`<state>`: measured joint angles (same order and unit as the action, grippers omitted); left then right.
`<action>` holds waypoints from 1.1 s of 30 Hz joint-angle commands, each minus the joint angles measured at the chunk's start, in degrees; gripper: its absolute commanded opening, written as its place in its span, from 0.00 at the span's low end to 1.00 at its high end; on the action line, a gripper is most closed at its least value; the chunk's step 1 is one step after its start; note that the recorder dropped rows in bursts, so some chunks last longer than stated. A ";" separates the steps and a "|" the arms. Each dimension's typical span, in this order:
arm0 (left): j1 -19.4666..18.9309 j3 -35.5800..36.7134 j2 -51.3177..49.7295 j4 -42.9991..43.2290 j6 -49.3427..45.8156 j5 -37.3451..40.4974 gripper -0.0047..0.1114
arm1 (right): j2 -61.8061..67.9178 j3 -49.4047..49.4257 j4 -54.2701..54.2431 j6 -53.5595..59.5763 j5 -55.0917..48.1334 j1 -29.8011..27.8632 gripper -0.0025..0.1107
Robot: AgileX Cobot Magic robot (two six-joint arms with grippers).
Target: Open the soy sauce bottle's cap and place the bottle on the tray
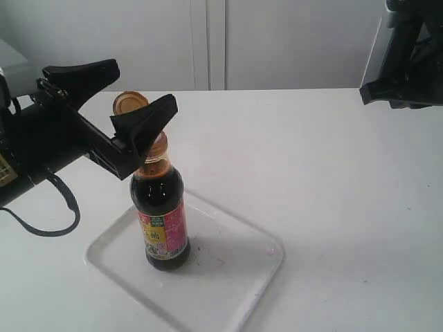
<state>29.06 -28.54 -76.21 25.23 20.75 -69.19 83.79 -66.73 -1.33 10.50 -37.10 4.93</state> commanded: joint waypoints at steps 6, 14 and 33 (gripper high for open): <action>0.23 -1.32 3.24 -1.50 0.23 1.95 0.94 | -0.03 0.10 -0.33 -0.20 1.36 -0.26 0.02; 0.23 -9.40 9.89 -2.44 0.23 24.85 0.75 | -0.03 0.10 -0.33 -0.20 2.50 -0.26 0.02; 0.23 -26.66 19.58 -1.11 -8.15 104.92 0.04 | -0.03 0.10 2.29 4.69 -7.99 -0.37 0.02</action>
<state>29.06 -53.84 -57.31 23.75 14.42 26.60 83.79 -66.73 -0.57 14.39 -42.31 4.93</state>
